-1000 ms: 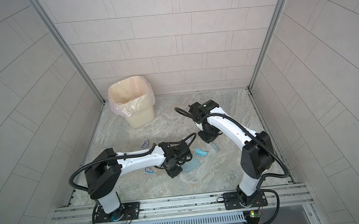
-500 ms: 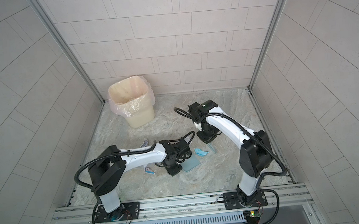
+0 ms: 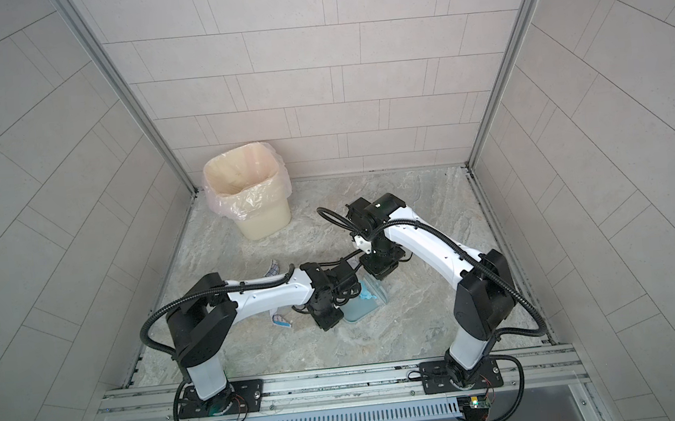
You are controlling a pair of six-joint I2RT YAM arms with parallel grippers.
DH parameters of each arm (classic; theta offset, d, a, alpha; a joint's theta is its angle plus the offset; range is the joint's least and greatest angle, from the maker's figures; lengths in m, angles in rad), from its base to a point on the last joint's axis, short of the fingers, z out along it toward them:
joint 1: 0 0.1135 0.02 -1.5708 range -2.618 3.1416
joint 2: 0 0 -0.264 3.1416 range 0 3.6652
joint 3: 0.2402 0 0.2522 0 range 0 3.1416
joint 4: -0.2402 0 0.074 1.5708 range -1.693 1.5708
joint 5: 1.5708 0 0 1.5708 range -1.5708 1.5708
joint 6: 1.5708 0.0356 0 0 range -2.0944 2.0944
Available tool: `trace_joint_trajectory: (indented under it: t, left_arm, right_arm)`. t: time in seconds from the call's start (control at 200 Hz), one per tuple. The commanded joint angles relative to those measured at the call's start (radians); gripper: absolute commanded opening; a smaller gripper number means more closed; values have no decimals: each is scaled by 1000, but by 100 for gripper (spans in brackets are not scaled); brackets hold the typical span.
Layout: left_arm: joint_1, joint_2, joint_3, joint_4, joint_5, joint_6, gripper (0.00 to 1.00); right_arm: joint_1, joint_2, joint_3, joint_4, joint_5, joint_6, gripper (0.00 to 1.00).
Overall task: Sweep away the paper scraps from the table
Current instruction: 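Sweep the light blue scraps into the dustpan with the right gripper's brush, then carry the dustpan to the bin with left gripper while right brush withdraws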
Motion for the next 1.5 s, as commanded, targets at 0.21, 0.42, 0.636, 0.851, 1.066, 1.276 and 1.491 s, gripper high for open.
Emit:
trace_joint_trajectory:
  t: [0.21,0.42,0.636,0.851,1.066,1.276,1.491]
  left_arm:
    - [6,5,-11,7,-3,-7,0]
    - [5,2,-12,12,-9,-8,0]
    - [5,1,-9,11,-9,-10,0]
    - [6,0,-12,12,-11,-13,0]
    - [5,-5,-19,17,-15,-19,0]
    - [6,-15,-26,19,-24,-23,0]
    - [5,-58,-62,34,-49,-39,0]
  right_arm:
    - [-44,-89,-29,-88,22,15,0]
    - [-74,-78,-23,-59,61,21,0]
    - [-39,-30,-34,-24,17,27,0]
    - [32,-9,-52,-25,-50,31,0]
    - [42,-44,-69,-14,-123,47,0]
    - [18,-69,-72,-38,-89,44,0]
    - [-75,-116,-67,-81,-11,30,0]
